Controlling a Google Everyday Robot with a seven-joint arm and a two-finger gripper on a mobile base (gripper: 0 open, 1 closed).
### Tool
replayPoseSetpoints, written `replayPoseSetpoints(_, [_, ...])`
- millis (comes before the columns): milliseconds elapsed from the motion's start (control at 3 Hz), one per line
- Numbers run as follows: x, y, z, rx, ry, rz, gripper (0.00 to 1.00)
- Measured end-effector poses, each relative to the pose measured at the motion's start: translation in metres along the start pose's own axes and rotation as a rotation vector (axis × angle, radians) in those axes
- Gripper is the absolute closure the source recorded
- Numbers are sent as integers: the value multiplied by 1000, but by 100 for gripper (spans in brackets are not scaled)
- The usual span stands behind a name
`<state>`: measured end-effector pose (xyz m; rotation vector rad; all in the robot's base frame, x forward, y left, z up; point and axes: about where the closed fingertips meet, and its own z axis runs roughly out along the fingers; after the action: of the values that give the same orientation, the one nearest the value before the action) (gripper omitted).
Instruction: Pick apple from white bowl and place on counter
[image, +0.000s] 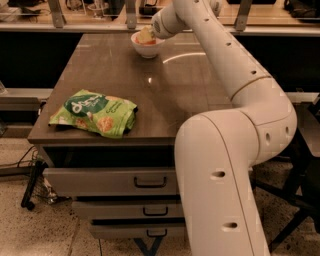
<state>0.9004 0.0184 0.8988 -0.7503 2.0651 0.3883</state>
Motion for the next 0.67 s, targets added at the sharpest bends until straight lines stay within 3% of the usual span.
replayPoseSetpoints(333, [1, 4, 1, -8, 7, -9, 74])
replayPoseSetpoints(667, [-4, 5, -3, -6, 5, -38, 61])
